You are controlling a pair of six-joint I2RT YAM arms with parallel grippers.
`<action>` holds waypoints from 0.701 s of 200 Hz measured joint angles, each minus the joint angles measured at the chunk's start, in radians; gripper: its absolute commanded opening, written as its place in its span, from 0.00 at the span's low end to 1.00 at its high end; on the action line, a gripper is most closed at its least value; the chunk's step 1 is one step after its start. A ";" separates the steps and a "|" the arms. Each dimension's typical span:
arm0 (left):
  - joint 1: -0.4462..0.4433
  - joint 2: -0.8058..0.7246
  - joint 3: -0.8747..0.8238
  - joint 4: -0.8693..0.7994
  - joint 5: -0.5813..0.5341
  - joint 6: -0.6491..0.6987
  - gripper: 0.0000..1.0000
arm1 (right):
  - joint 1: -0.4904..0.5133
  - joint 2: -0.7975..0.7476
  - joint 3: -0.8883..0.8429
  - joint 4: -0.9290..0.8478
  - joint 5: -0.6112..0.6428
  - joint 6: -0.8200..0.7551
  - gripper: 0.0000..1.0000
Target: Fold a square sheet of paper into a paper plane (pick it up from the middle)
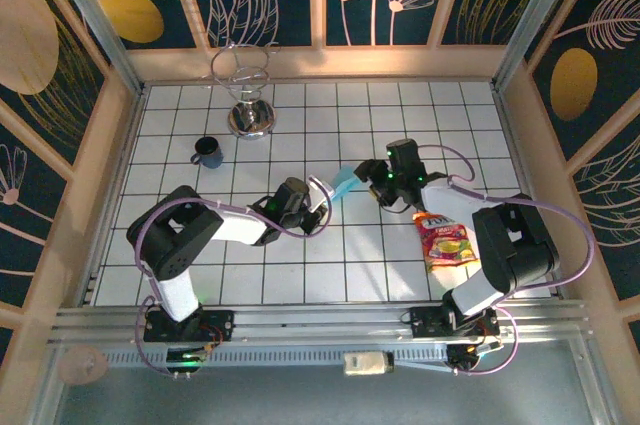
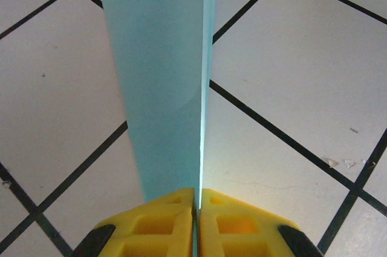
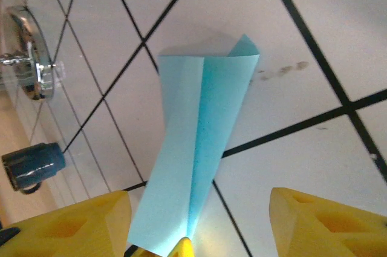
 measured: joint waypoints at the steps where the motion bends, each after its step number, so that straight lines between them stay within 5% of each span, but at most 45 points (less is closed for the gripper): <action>1: 0.000 0.000 0.000 0.000 0.001 0.000 0.10 | 0.000 0.000 0.000 -0.001 0.001 0.000 0.62; 140: 0.000 0.069 0.154 -0.190 0.133 -0.103 0.07 | -0.003 -0.070 -0.137 0.096 0.006 -0.228 0.60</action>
